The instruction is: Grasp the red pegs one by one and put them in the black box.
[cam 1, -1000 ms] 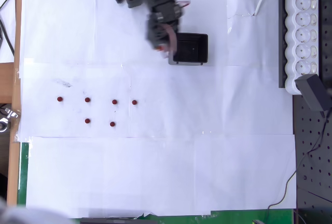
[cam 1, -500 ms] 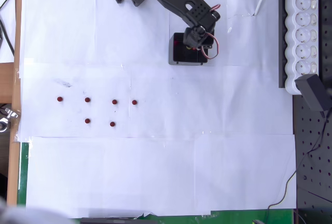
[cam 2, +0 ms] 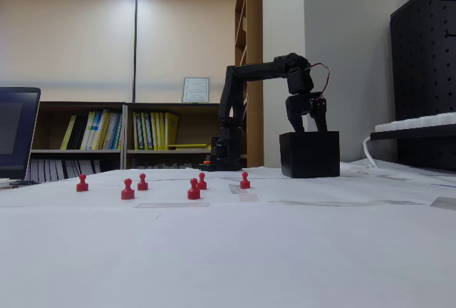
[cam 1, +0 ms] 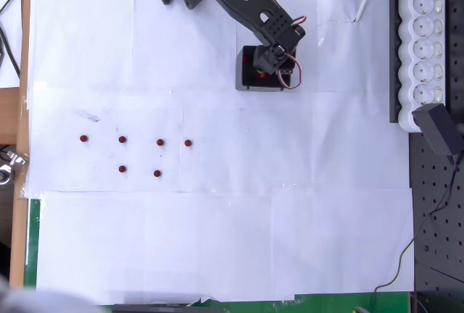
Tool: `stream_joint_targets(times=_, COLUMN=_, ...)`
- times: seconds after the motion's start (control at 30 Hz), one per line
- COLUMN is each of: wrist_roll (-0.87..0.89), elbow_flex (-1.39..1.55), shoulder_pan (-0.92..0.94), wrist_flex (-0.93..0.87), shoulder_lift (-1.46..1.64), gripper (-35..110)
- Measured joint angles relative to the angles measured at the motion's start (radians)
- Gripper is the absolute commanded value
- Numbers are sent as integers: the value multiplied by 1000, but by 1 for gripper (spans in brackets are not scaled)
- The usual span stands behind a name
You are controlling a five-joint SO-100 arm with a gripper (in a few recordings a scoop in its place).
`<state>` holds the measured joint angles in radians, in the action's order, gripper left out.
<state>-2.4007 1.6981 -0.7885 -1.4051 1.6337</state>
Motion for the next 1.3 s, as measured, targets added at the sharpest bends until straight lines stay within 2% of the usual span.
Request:
stream_joint_targets(times=0.23, wrist_roll=64, elbow_flex=34, shoulder_pan=117, wrist_flex=-34, shoulder_lift=-222, gripper=14)
stream_joint_targets(times=0.43, wrist_roll=244, elbow_flex=-77, shoulder_pan=313, wrist_flex=20, shoulder_lift=-485, gripper=14)
stream_joint_targets(times=0.6, wrist_roll=465, elbow_flex=-468, shoulder_pan=472, wrist_flex=206, shoulder_lift=-592, gripper=14)
stream_joint_targets(times=0.77, wrist_roll=607, elbow_flex=-779, shoulder_pan=554, wrist_flex=505, shoulder_lift=-589, gripper=14)
stream_joint_targets(times=1.13, wrist_roll=686, elbow_flex=-1008, shoulder_pan=612, wrist_flex=1147, shoulder_lift=-423, gripper=14)
stream_joint_targets(times=1.3, wrist_roll=686, elbow_flex=-1008, shoulder_pan=646, wrist_flex=1350, shoulder_lift=-276, gripper=14)
